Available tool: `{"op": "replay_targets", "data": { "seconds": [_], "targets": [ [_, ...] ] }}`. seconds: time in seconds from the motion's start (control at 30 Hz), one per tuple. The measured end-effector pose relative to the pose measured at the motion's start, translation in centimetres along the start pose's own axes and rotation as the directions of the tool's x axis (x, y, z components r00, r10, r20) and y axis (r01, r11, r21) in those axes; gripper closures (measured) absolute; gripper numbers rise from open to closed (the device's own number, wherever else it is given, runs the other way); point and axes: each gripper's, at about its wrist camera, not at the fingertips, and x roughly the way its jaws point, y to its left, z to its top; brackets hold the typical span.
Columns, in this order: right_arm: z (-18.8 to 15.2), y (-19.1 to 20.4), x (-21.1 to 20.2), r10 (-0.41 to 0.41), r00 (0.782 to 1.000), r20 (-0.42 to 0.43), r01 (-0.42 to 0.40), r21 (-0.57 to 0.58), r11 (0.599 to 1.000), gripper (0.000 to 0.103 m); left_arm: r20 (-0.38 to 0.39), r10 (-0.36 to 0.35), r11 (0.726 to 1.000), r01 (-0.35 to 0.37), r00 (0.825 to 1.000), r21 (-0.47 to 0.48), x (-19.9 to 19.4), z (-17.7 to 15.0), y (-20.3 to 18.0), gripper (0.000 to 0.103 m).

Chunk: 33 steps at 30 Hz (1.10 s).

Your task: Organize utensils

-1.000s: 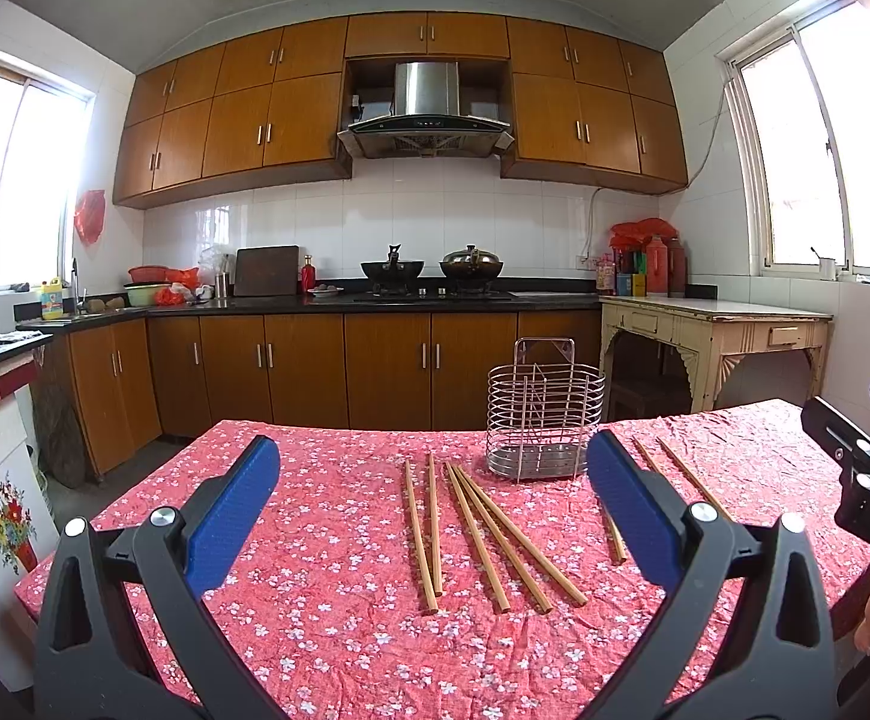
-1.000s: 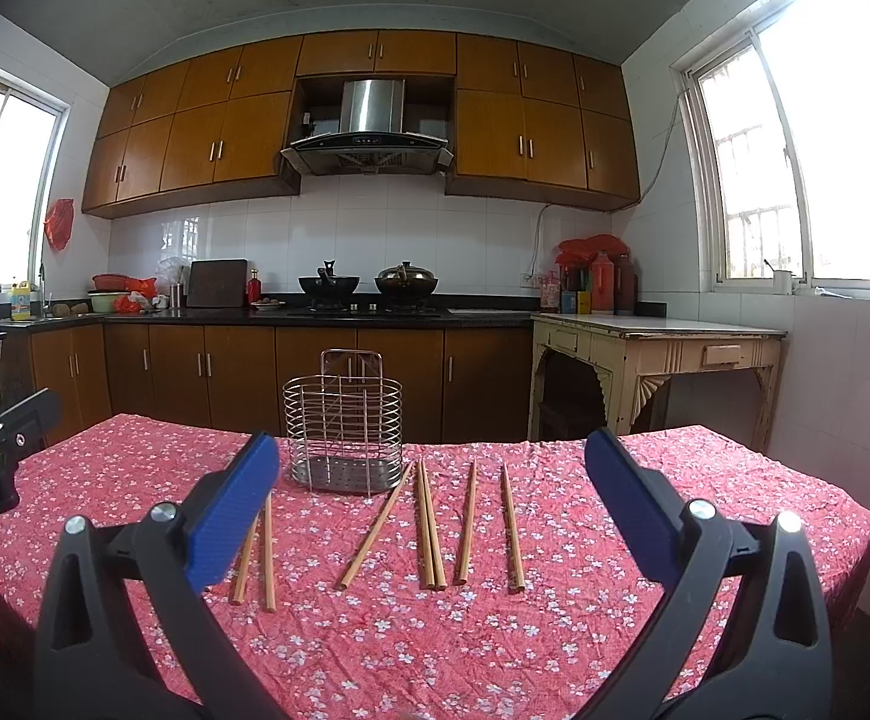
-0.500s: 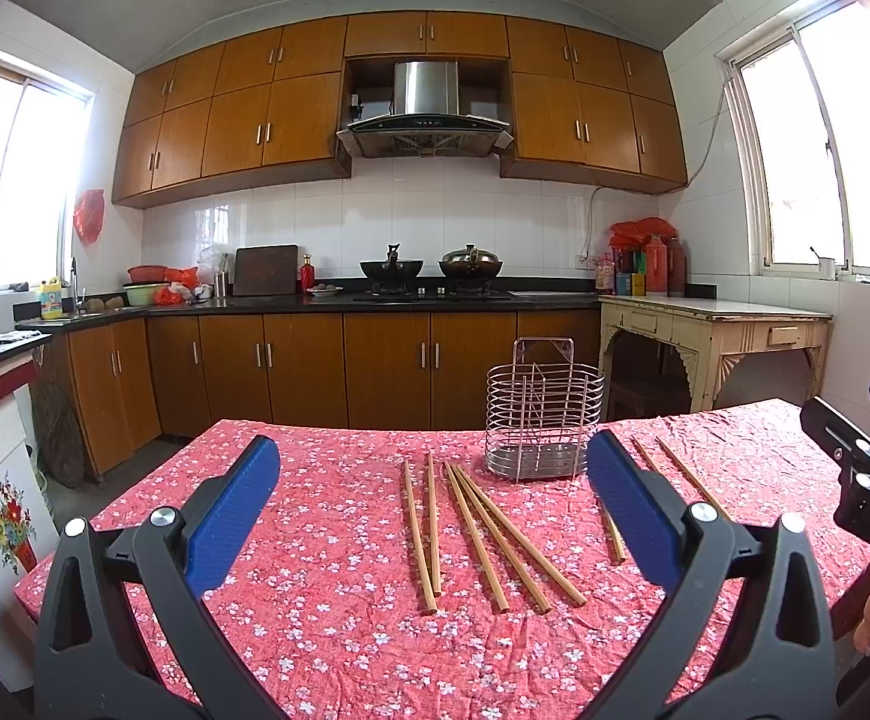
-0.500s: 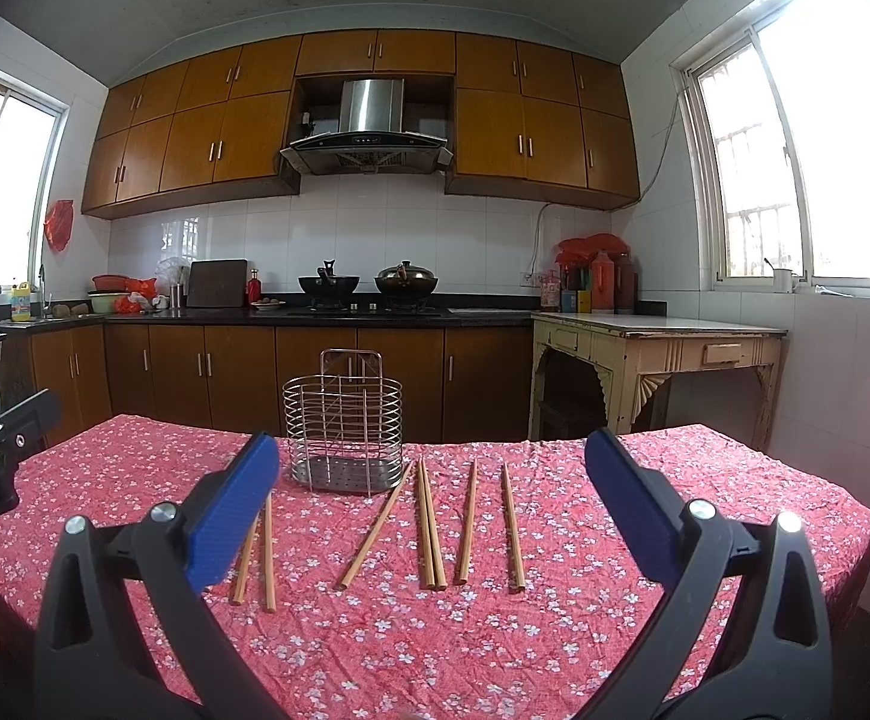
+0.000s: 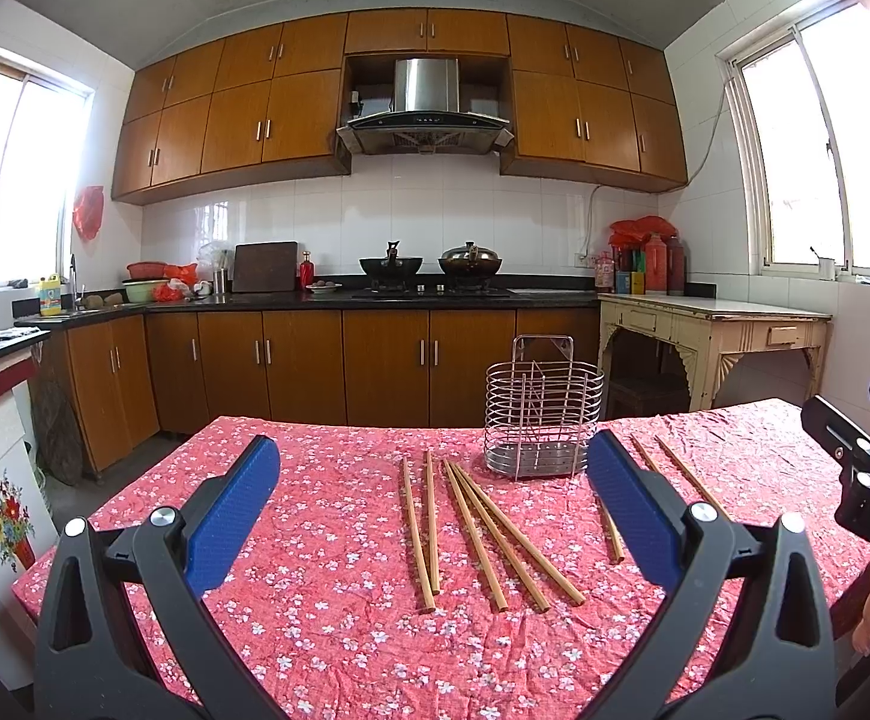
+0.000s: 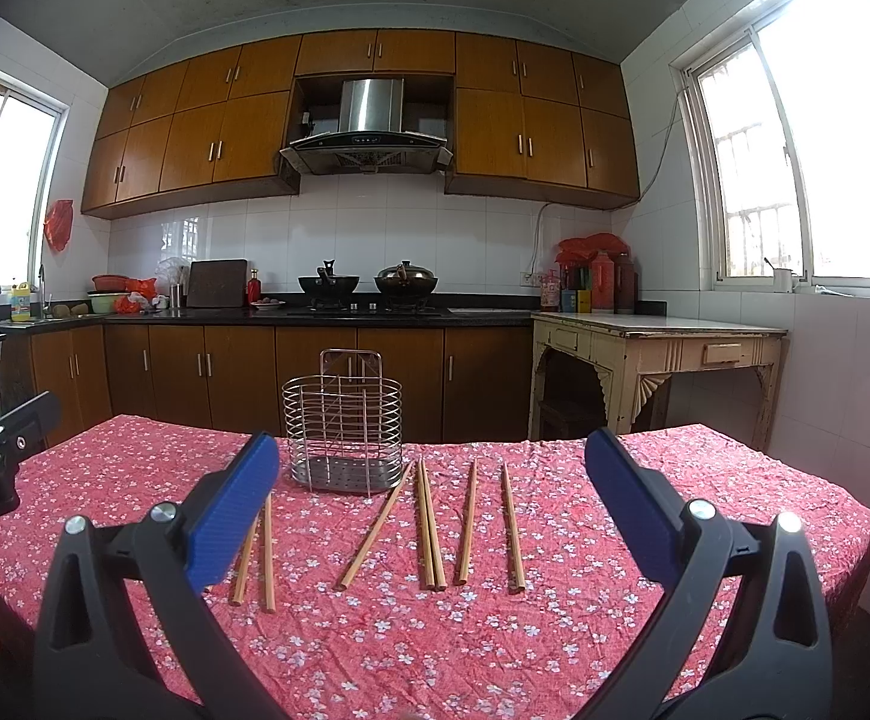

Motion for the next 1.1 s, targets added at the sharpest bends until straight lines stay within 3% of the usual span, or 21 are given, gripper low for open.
{"op": "replay_targets", "data": {
  "seconds": [1.1],
  "targets": [
    [-0.64,0.35,0.74,-0.001,1.000,-0.012,0.001,0.008,1.000,0.004,-0.017,0.004,1.000,-0.005,1.000,-0.009,0.36,-0.39,0.03,0.002]
  ]
}}
